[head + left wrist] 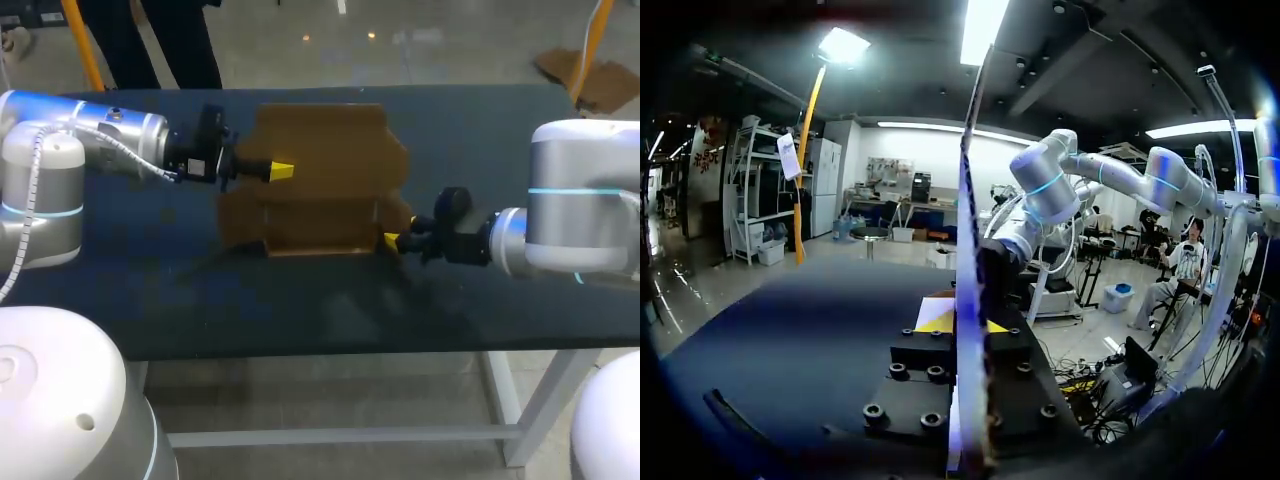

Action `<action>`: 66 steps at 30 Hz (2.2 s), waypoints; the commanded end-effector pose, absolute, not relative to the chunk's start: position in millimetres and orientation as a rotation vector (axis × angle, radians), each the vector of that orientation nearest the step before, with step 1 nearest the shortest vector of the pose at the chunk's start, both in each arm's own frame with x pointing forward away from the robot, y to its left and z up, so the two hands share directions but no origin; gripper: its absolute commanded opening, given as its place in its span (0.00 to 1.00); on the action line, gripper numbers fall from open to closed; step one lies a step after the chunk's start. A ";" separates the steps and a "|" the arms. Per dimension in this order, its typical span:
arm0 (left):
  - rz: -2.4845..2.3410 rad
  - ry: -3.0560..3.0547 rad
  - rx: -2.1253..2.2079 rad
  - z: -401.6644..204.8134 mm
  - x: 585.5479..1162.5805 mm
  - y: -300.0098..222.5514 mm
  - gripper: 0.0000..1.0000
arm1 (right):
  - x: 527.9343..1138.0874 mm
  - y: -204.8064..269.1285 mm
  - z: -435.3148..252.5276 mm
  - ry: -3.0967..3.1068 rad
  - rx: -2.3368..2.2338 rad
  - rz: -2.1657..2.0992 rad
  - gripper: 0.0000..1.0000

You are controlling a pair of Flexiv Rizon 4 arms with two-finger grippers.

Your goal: Assemble the packaging by folding the flat box into shape, placing the metal phone stand inside, and closing the box properly

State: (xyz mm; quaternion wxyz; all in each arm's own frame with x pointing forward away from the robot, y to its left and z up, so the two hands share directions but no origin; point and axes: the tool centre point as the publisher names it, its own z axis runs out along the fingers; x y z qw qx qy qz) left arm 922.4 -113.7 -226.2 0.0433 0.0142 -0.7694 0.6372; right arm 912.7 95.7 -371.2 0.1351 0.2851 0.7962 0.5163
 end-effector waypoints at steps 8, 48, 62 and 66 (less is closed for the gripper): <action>1.947 -2.350 0.040 -229.1 922.8 -114.2 0.00 | 899.3 119.4 -380.6 2.281 0.862 1.466 0.46; 1.947 -2.350 0.040 -229.1 922.8 -114.2 0.00 | 870.9 128.2 -374.0 2.185 0.988 1.519 0.62; 1.947 -2.350 0.040 -229.1 922.8 -114.2 0.00 | 845.8 107.8 -367.6 2.187 0.973 1.497 0.65; 1.947 -2.350 0.040 -229.1 922.8 -114.2 0.00 | 841.3 95.5 -363.6 2.198 0.955 1.501 0.65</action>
